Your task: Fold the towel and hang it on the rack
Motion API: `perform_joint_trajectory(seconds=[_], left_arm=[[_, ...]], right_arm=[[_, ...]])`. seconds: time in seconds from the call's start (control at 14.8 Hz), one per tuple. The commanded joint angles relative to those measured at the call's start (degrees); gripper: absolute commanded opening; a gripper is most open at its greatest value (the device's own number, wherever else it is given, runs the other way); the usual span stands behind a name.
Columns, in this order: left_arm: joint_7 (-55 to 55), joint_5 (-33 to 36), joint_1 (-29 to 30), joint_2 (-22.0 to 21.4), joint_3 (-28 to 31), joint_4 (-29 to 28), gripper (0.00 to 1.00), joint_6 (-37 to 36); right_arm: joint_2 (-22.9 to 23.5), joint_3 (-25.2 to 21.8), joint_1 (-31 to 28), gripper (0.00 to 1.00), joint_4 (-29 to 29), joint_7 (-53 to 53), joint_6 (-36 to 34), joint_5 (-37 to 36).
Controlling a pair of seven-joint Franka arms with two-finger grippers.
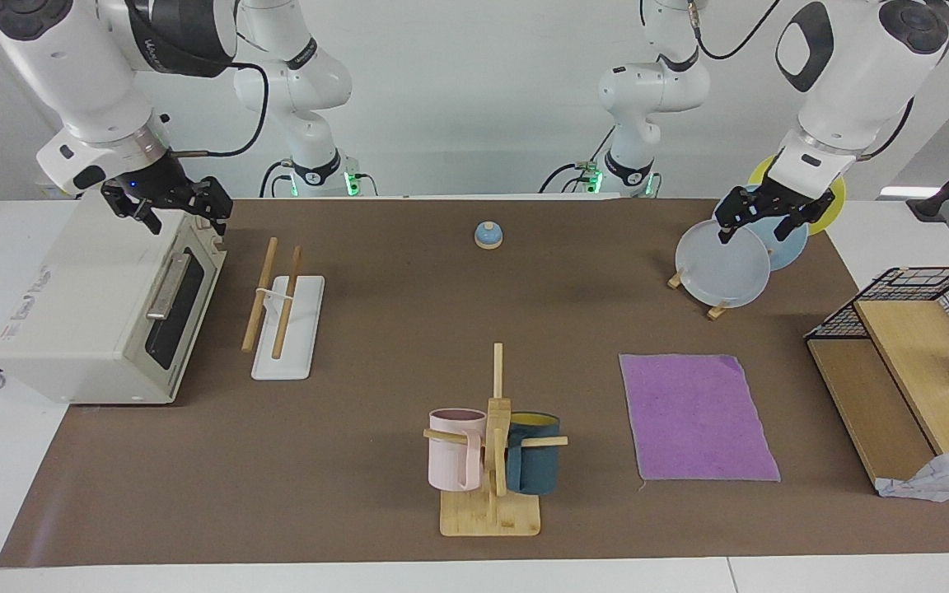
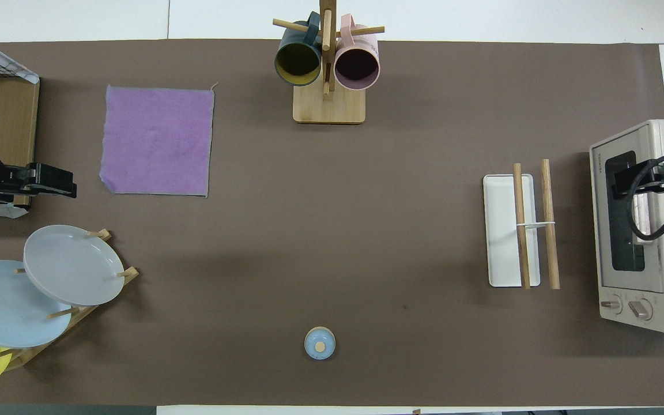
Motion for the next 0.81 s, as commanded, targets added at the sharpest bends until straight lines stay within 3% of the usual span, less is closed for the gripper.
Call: perform_joint_trajectory(seconds=[0.0,0.47,0.74], left_arm=[[0.61,-0.19,-0.12,-0.94,-0.11,-0.79,1.0,-0.29],[0.0,-0.27,0.31,-1.02,-0.11,-0.96,1.0,-0.46],[-0.18,-0.27,1.1,-1.73,-0.02,-5.87,1.0,5.67]], right_arm=[[-1.05,0.3,-0.53,1.0,-0.97,-1.11,0.06,-0.15],[-1.05,0.3,-0.45,1.0,-0.97,-1.11,0.06,-0.15],[-1.05,0.3,-0.53,1.0,-0.97,-1.11,0.06,-0.15]])
